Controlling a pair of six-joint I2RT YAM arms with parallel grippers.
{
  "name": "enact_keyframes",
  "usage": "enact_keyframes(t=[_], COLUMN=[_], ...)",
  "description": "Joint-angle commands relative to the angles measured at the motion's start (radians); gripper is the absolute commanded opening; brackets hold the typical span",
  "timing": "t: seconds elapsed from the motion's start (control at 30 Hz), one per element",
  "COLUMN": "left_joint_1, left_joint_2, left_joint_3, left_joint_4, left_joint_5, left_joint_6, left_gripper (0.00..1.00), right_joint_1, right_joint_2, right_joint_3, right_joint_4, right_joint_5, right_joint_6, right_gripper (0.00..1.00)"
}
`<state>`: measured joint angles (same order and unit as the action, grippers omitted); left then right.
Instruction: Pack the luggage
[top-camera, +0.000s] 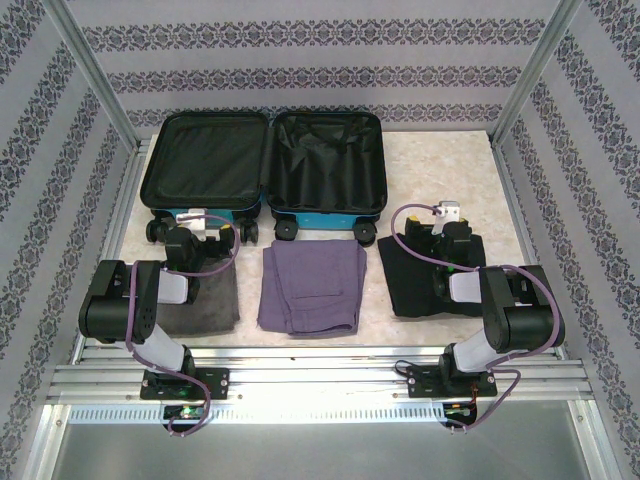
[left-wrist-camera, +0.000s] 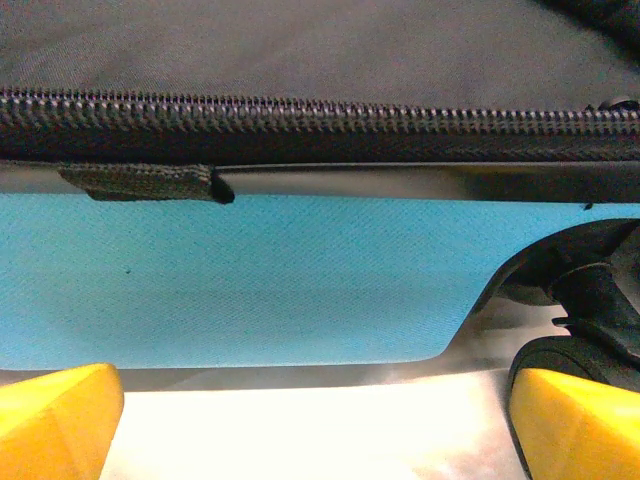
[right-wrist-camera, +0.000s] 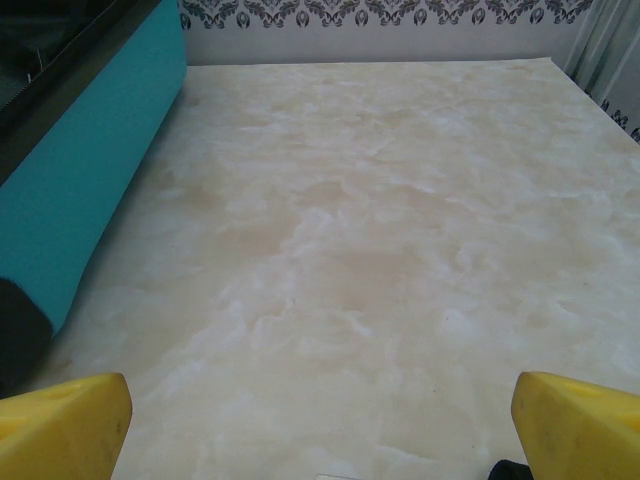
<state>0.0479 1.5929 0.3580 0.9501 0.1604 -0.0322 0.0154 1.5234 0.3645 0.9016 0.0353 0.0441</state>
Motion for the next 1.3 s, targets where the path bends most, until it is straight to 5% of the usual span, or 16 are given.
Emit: enact_keyframes(t=[0.0,0.2,0.3,0.43,0.6,0.9,1.07,1.27], left_joint_1=[0.01,0.009,0.01,0.007,0.007,-0.133,-0.309,-0.46], left_joint_2=[-0.002,-0.061,-0.198,-0.463,-0.638,-0.606,-0.52,-0.429], left_joint_3=[0.016,-0.004,-0.011,0.072,0.314,0.526,0.572,0.48], left_joint_4=[0.019,0.011,-0.092,-0.396,-0.859,-1.246,-1.504,-1.484], left_joint_5=[-0.005,-0.065,-0.1,-0.277,-0.254,-0.084,-0.129,-0.087], left_joint_6=[0.014,-0.006,-0.015,-0.157,-0.323,-0.486,-0.555,-0.703], left_gripper=[0.99,0.99,0.99,0.99,0.99,0.99,1.0,0.96], right_joint_1=[-0.002,0.003,0.008,0.02,0.035,0.13,0.247,0.37], right_joint_2=[-0.003,-0.041,-0.19,-0.409,-0.549,-0.519,-0.433,-0.297], right_joint_3=[0.018,0.011,0.04,0.119,0.333,0.429,0.368,0.345], right_joint_4=[0.014,0.006,-0.166,-0.422,-0.819,-1.08,-1.136,-1.152], right_joint_5=[-0.013,0.025,0.091,0.163,0.103,-0.187,-0.258,-0.302], right_joint_6=[-0.017,-0.012,0.003,0.021,0.122,0.381,0.462,0.532], right_gripper=[0.98,0.98,0.98,0.98,0.98,0.9,0.83,0.76])
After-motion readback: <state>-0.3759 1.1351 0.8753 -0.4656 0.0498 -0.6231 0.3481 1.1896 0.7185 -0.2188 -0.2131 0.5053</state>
